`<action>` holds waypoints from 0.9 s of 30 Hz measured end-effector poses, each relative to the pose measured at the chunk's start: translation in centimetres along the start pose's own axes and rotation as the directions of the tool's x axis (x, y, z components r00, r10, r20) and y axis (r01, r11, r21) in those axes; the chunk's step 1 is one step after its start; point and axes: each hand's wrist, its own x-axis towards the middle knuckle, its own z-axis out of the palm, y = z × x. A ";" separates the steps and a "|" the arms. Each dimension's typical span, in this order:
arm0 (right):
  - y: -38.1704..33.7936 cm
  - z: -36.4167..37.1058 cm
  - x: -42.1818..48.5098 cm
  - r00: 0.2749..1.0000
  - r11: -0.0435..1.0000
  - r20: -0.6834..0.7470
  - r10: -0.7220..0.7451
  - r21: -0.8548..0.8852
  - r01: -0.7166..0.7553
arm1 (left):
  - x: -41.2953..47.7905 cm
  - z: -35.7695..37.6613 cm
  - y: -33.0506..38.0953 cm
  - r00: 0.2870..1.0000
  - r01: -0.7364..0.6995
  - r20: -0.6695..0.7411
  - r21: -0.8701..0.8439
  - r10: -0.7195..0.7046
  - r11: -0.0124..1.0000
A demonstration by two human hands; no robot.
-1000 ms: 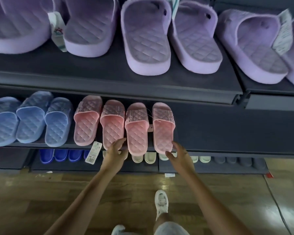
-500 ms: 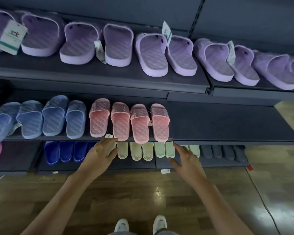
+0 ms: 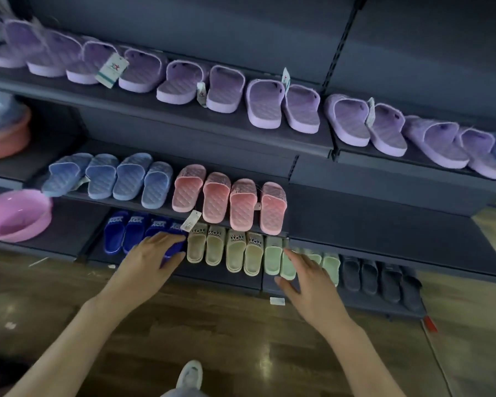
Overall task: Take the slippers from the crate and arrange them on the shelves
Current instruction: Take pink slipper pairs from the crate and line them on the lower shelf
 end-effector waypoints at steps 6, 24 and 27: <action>-0.9 -0.2 -3.9 0.989 0.989 0.019 -0.145 0.002 0.145 | -7.3 -1.4 2.1 0.988 0.152 -0.028 0.043 -0.151 0.987; -24.1 7.8 -3.7 0.696 0.733 0.256 -0.671 0.090 0.674 | -31.0 -13.9 -6.1 0.699 0.655 -0.421 0.053 -0.578 0.754; -29.5 10.5 -4.0 0.623 0.672 0.288 -0.727 0.111 0.732 | -34.8 -16.5 -8.3 0.657 0.695 -0.452 0.052 -0.604 0.717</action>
